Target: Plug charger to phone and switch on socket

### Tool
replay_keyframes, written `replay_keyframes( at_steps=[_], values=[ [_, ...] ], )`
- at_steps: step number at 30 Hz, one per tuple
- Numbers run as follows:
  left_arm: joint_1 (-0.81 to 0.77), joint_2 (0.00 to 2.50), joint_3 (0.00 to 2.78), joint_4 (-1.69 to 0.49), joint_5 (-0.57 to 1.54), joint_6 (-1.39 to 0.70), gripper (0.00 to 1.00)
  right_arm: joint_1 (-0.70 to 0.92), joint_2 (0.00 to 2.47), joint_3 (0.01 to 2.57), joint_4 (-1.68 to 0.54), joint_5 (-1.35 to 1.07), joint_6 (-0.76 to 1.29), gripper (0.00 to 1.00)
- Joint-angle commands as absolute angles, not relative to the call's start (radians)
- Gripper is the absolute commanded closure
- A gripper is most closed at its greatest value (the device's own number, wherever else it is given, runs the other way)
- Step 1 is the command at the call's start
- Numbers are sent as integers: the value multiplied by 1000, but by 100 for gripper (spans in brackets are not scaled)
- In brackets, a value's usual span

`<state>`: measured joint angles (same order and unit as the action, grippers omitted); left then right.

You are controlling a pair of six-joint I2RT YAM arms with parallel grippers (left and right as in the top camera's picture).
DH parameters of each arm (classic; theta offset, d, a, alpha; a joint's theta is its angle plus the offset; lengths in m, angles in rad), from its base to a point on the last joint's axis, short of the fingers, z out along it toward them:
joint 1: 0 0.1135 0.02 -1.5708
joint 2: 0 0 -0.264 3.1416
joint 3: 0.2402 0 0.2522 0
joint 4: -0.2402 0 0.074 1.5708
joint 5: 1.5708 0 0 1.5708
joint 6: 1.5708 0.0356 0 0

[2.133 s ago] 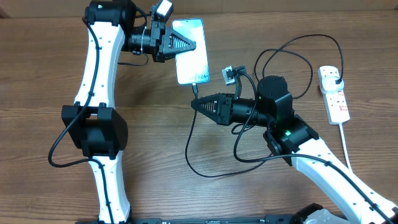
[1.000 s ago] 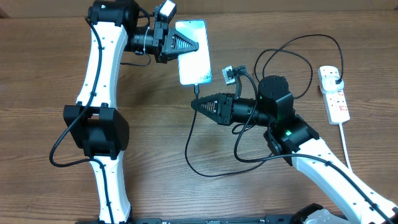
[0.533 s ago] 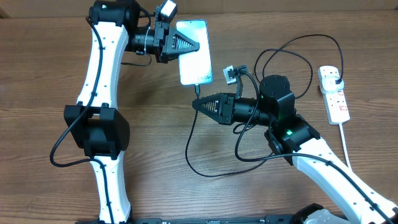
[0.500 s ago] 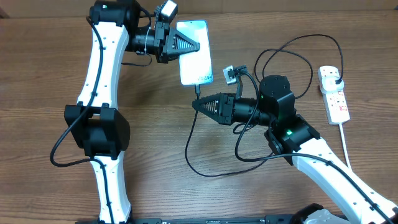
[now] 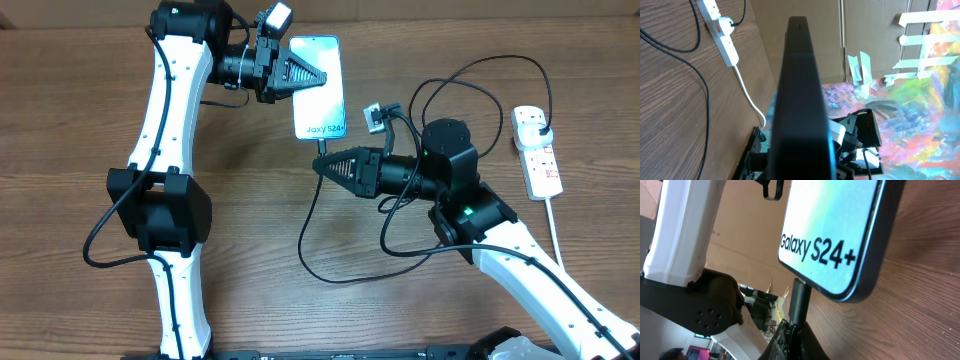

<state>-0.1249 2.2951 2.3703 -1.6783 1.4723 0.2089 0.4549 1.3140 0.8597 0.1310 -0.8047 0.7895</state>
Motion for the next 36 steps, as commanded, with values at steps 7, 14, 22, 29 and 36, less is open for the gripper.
replay_keyframes(
  at_steps=[7, 14, 22, 29, 36],
  values=[
    [-148, 2255, 2391, -1690, 1459, 204, 96, 414, 1319, 858, 152, -707, 792, 96],
    [-166, 2255, 2391, -1690, 1429, 213, 96, 414, 1319, 858, 152, -699, 792, 96],
    [-180, 2255, 2391, -1690, 1388, 213, 96, 397, 1319, 858, 152, -700, 793, 96],
    [-187, 2255, 2391, -1690, 1387, 213, 96, 395, 1319, 858, 153, -699, 793, 96],
    [-200, 2255, 2391, -1690, 1374, 213, 96, 395, 1319, 858, 153, -696, 793, 96]
  ],
)
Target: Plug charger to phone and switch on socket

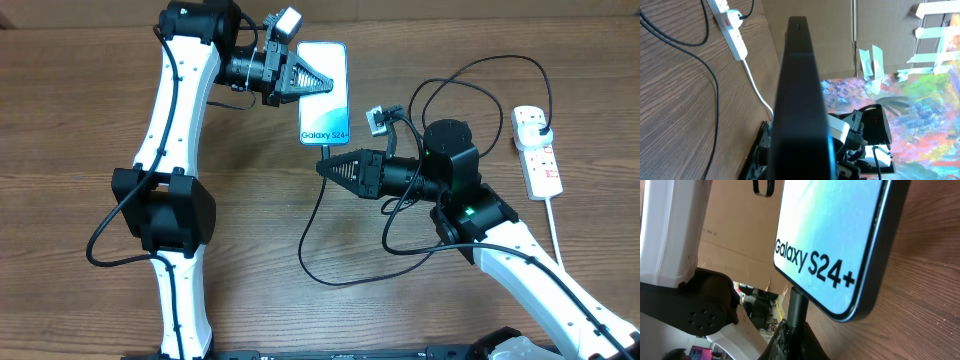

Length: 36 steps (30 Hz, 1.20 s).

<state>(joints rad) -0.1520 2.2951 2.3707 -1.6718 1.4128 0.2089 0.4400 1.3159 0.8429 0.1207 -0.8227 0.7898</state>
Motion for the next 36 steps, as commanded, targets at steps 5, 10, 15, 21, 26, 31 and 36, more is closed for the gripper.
replay_keyframes(
  at_steps=[5, 10, 15, 21, 26, 31, 36],
  values=[
    [-199, 2255, 2391, -1690, 1375, 213, 96, 395, 1319, 858, 153, -697, 793, 96],
    [-187, 2255, 2391, -1680, 1375, 213, 96, 395, 1319, 858, 148, -707, 792, 94],
    [-155, 2255, 2391, -1644, 1360, 208, 95, 395, 1319, 858, 136, -725, 788, 70],
    [-110, 2255, 2391, -1641, 1259, 209, 96, 395, 1319, 858, 115, -727, 788, 55],
    [-98, 2255, 2391, -1640, 1092, 210, 95, 395, 1319, 858, 110, -727, 787, 48],
    [-104, 2257, 2391, -1633, 934, 209, 96, 395, 1319, 858, 50, -716, 776, 46],
    [-105, 2282, 2391, -1598, 917, 171, 96, 395, 1319, 858, -49, -701, 731, 45]
  ],
)
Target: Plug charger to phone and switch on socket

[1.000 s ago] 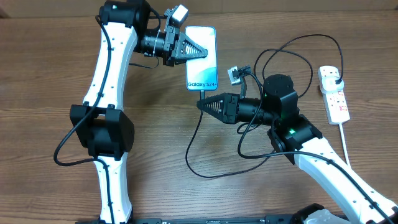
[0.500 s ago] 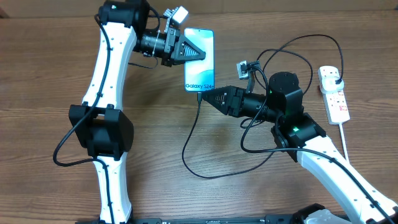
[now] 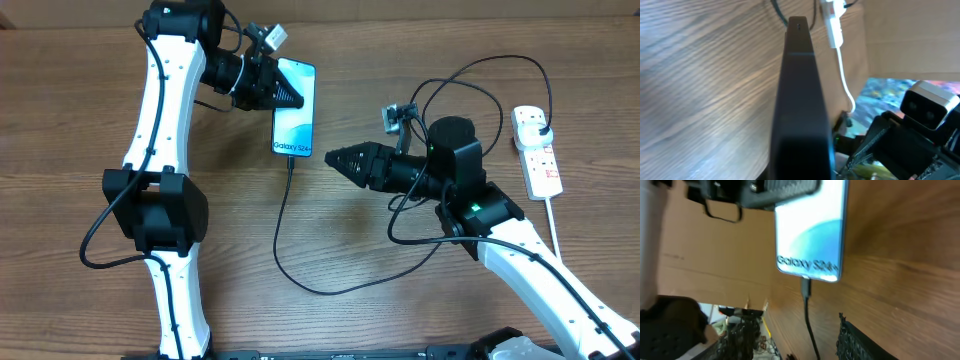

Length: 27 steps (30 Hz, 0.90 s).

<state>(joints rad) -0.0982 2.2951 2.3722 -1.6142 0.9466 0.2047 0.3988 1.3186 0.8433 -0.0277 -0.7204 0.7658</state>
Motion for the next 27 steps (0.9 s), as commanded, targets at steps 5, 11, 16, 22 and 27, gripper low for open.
replay_keyframes(
  at_steps=[5, 11, 16, 22, 27],
  values=[
    [-105, 2332, 2391, -1554, 876, 80, 96, 397, 1319, 857, -177, -662, 725, 45],
    [-105, 2421, 2391, -1515, 880, 59, 95, 398, 1319, 857, -296, -629, 702, 44],
    [-105, 2508, 2391, -1495, 879, 48, 96, 398, 1319, 857, -331, -629, 702, 44],
    [-103, 2620, 2391, -1472, 881, 48, 96, 398, 1319, 857, -353, -628, 701, 44],
    [-103, 2677, 2391, -1472, 881, 53, 96, 398, 1319, 857, -355, -628, 701, 44]
  ],
)
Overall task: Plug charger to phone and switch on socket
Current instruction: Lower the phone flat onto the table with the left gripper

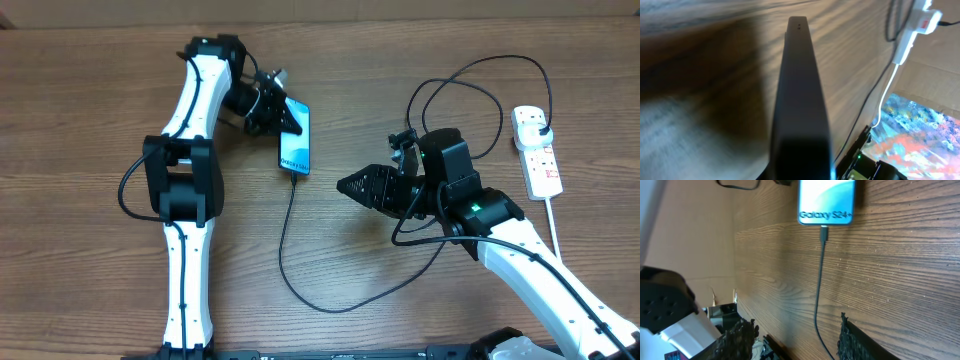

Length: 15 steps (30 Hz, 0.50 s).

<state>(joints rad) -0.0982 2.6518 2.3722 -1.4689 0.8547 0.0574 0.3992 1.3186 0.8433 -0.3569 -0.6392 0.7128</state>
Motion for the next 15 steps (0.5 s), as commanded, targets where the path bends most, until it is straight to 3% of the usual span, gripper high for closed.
replay_keyframes(
  at_steps=[1, 15],
  values=[
    [-103, 2684, 2391, -1472, 880, 57, 96, 398, 1319, 857, -355, -628, 701, 44],
    [-107, 2689, 2391, -1461, 744, 41, 95, 398, 1319, 857, -354, -618, 698, 44]
  ],
)
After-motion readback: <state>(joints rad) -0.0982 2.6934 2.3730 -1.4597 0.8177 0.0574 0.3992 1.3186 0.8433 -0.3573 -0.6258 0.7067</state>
